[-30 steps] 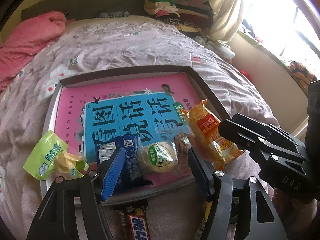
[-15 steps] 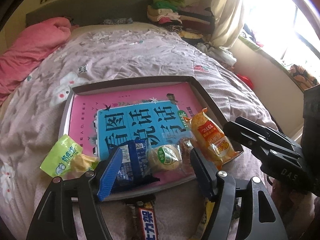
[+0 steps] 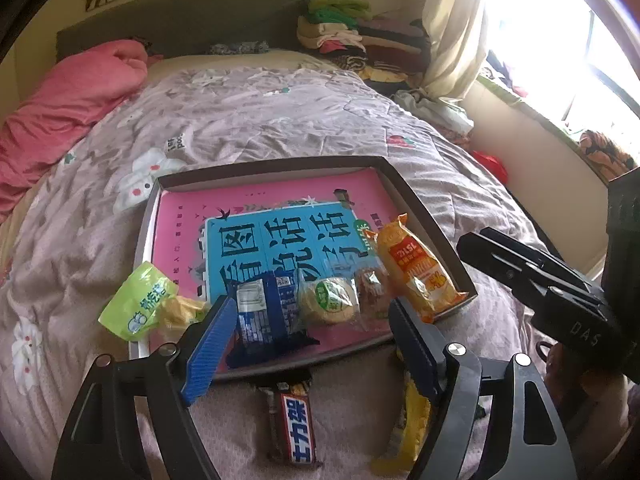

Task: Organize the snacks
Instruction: 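Open both tools and move them back from the tray toward the remaining snacks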

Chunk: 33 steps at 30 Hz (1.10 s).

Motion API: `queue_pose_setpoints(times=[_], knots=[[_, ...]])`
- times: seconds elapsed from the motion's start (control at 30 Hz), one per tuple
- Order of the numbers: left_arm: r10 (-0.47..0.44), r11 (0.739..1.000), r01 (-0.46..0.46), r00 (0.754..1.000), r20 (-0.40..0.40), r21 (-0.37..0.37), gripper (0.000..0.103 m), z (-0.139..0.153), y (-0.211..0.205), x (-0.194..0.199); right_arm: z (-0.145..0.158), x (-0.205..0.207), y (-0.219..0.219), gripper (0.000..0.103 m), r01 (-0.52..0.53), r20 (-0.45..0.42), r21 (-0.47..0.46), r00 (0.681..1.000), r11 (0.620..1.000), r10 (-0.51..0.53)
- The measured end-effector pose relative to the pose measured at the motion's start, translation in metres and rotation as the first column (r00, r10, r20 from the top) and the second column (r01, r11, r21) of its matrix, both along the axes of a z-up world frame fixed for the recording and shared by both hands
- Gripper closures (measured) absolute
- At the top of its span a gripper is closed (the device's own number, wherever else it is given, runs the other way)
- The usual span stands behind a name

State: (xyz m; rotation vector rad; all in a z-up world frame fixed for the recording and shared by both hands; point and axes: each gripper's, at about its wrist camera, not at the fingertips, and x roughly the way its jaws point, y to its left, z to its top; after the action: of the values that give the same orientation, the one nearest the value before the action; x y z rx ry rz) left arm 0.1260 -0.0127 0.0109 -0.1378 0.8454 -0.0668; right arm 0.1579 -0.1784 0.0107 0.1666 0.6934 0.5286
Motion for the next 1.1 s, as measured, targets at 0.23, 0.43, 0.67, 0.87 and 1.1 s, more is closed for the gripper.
queue_pose_setpoints(times=[0.23,0.43,0.67,0.87,1.1], knots=[[-0.016,1.0,0.016,1.0,-0.007,0.002,0.023,0.003,-0.005,-0.011,0.004,-0.007,-0.003,0.042,0.007,0.014,0.0,1.0,1.0,-0.007],[-0.034,0.999,0.034,0.999,-0.01,0.005,0.023,0.004,-0.012,-0.02,0.005,-0.012,-0.007,0.041,0.019,0.01,0.008,1.0,1.0,-0.019],[-0.059,0.998,0.06,0.998,-0.018,0.013,0.023,0.003,-0.02,-0.026,0.006,-0.018,-0.008,0.04,0.023,0.008,0.013,1.0,1.0,-0.024],[-0.074,0.997,0.074,0.997,-0.025,0.013,0.022,0.001,-0.024,-0.03,0.009,-0.027,-0.012,0.037,0.034,0.017,0.024,0.999,0.999,-0.034],[-0.086,0.996,0.086,0.996,-0.032,0.008,0.022,0.0,-0.027,-0.032,0.006,-0.033,-0.014,0.037,0.032,-0.003,0.009,0.999,0.999,-0.032]])
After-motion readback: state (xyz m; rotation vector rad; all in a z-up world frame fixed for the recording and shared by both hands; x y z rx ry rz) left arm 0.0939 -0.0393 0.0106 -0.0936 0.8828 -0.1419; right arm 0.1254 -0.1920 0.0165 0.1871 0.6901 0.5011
